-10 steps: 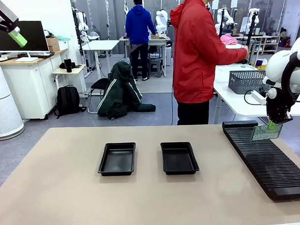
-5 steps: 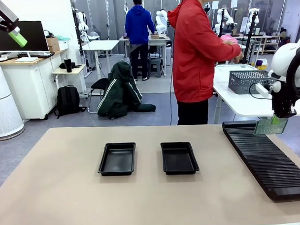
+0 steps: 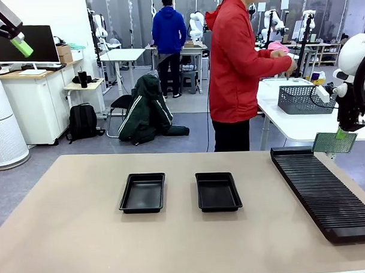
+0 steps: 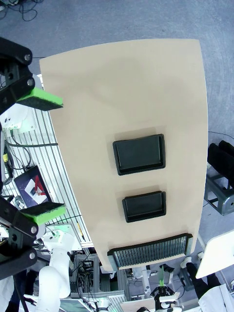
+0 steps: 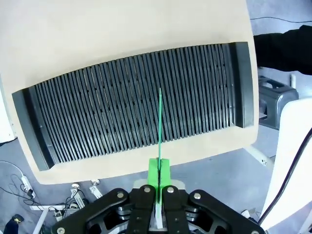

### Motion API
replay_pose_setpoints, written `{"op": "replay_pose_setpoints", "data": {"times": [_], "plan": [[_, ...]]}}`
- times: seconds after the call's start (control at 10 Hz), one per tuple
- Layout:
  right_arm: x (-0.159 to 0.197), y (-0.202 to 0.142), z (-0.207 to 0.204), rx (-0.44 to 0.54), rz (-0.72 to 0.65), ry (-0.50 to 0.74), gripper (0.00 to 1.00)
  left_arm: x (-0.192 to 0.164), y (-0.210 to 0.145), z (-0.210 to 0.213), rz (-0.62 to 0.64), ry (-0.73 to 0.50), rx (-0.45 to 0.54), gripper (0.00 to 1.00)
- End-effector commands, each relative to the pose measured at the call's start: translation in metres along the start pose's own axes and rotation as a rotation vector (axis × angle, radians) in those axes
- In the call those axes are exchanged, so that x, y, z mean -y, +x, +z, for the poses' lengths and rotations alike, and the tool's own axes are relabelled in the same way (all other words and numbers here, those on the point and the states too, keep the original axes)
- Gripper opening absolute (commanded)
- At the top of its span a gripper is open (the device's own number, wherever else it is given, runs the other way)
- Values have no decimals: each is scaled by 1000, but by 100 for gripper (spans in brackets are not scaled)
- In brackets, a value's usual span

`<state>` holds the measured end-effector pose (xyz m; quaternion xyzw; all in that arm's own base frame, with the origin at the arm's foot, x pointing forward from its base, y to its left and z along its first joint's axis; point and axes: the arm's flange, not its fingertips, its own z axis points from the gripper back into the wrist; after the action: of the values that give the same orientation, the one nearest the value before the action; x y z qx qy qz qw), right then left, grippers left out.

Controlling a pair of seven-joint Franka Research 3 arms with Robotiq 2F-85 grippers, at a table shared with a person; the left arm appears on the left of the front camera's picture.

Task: Inspect and transfer BCBs to ESD trays.
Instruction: Pick up the Blank PCB from the PCB Rack and place it in the left ESD tray.

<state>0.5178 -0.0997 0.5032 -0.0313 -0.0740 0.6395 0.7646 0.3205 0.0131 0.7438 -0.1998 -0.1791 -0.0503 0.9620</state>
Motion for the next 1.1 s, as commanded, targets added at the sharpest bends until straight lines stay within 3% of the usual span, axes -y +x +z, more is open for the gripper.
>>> {"op": "replay_pose_setpoints", "data": {"times": [0.0,0.4,1.0], "plan": [[-2,5,8,-31,-23,15,2,0,-1,0,2,8,-7,100],[-4,7,14,12,-40,41,2,0,-1,0,2,8,-7,100],[-42,9,47,28,-94,50,2,0,-1,0,2,8,-7,100]]}}
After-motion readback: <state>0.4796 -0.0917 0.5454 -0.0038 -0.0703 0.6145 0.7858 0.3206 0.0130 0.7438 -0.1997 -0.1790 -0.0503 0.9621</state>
